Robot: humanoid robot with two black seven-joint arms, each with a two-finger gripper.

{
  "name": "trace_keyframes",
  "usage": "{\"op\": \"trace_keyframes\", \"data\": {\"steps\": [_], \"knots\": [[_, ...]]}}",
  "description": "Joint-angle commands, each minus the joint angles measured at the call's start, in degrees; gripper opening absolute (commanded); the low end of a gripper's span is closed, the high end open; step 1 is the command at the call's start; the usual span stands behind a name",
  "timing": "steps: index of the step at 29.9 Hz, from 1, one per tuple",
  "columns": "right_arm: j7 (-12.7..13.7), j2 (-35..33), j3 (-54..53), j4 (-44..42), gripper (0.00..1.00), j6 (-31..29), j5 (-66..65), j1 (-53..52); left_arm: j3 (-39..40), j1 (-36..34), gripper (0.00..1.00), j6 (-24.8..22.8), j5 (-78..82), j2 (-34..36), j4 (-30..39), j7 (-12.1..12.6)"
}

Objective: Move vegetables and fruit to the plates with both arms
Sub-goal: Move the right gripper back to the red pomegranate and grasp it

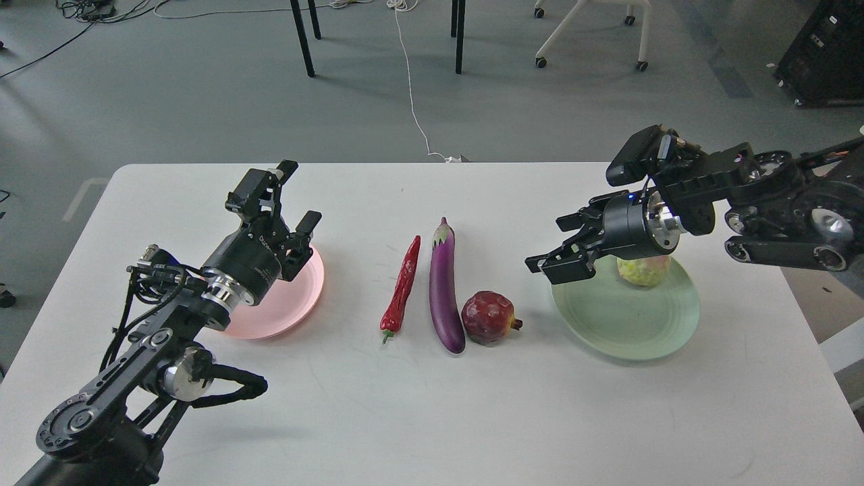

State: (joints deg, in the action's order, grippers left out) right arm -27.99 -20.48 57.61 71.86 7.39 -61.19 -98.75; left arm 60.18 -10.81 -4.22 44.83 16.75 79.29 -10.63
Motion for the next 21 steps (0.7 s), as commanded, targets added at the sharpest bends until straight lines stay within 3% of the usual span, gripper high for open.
{"op": "trace_keyframes", "data": {"steps": [1,8,14,17,21], "knots": [[0.0,6.0,1.1,-0.3,0.94,0.2,1.6,0.2,0.1,0.0,0.98,0.0,0.1,0.0,0.1,0.0],[0.0,13.1,1.7,-3.3,0.94,0.4,5.9,3.9,0.2,0.0,0.98,0.0,0.1,0.0,0.0,0.0],[0.0,15.2,4.6,-6.7,0.92,0.4,5.9,6.1,0.2,0.0,0.98,0.1,0.1,0.2,0.0,0.0],[0.0,15.2,5.6,-7.3,0.84,0.4,5.9,7.3,0.2,0.0,0.98,0.1,0.1,0.2,0.0,0.0],[0.0,15.0,5.6,-7.2,0.55,0.6,6.0,7.4,0.2,0.1,0.98,0.1,0.1,0.2,0.0,0.0]]}}
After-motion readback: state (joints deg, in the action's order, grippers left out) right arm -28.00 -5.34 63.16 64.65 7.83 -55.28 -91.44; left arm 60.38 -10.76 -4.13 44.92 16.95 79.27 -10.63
